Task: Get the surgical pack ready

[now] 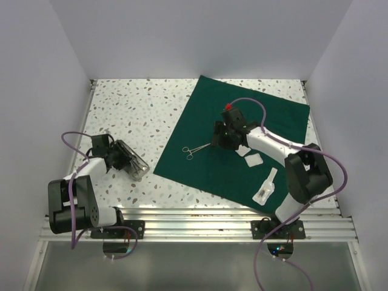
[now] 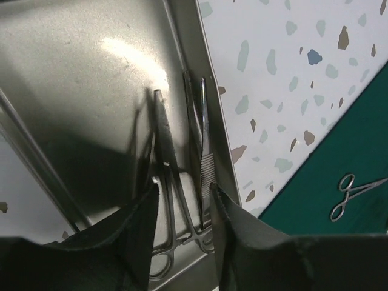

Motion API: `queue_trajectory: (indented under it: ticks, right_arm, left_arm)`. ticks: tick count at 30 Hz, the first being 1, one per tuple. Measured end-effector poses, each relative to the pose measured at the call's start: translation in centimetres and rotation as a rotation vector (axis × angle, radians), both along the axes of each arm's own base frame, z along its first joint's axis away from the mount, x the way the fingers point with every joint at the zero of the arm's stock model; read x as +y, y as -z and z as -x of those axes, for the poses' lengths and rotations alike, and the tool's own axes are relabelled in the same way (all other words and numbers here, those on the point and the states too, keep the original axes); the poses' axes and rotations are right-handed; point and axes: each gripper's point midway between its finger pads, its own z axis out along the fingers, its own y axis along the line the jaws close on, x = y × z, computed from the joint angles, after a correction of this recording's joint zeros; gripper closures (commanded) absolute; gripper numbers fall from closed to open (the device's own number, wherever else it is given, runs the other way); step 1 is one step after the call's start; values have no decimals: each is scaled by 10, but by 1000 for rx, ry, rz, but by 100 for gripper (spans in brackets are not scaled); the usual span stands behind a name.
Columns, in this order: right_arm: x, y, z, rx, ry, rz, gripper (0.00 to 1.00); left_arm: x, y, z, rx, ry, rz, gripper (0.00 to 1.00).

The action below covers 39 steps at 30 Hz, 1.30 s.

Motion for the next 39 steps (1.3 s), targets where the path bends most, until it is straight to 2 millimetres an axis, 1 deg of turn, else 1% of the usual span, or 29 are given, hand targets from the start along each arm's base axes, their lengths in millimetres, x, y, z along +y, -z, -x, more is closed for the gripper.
queue_trajectory:
  ticks: [2, 4, 5, 8, 10, 13, 16, 19, 21, 23, 25, 28, 30, 33, 35, 39]
  right_arm:
    - [4, 7, -5, 32, 36, -4, 34]
    - [9, 8, -12, 48, 76, -10, 34]
    - [12, 6, -18, 47, 103, -10, 34]
    - [27, 0, -34, 36, 176, -17, 35]
    - [40, -1, -41, 37, 219, -20, 37]
    - [58, 4, -45, 56, 280, -5, 38]
    - [73, 15, -44, 79, 350, 41, 41]
    - [84, 29, -40, 100, 420, 96, 43]
    - [89, 36, -37, 108, 458, 128, 44]
    - [87, 41, -37, 108, 493, 156, 47]
    - [80, 44, -37, 105, 528, 186, 48]
    - [69, 43, -39, 96, 568, 215, 50]
    - [63, 39, -43, 83, 592, 224, 51]
    - [60, 37, -48, 79, 613, 219, 54]
    - [58, 40, -50, 84, 623, 222, 55]
    - [53, 53, -51, 102, 637, 244, 56]
  left_arm:
    - [1, 0, 1, 5, 0, -7, 52]
    - [2, 0, 3, 7, 2, -14, 49]
    - [4, -1, 4, 7, 3, -21, 45]
    - [6, -8, 3, -1, 2, -39, 43]
    - [8, -17, 1, -23, 5, -54, 41]
    - [10, -35, -5, -79, 10, -74, 41]
    - [10, -50, -7, -132, 18, -88, 40]
    - [5, -56, -7, -152, 40, -91, 39]
    - [-6, -58, -7, -155, 76, -85, 38]
    - [-17, -61, -8, -163, 113, -78, 36]
    - [-29, -65, -8, -171, 154, -72, 35]
    - [-43, -69, -9, -183, 197, -64, 32]
    - [-45, -71, -9, -185, 203, -62, 31]
    - [-45, -74, -10, -183, 200, -58, 30]
    - [-45, -78, -13, -192, 201, -59, 29]
    - [-45, -86, -18, -209, 201, -61, 26]
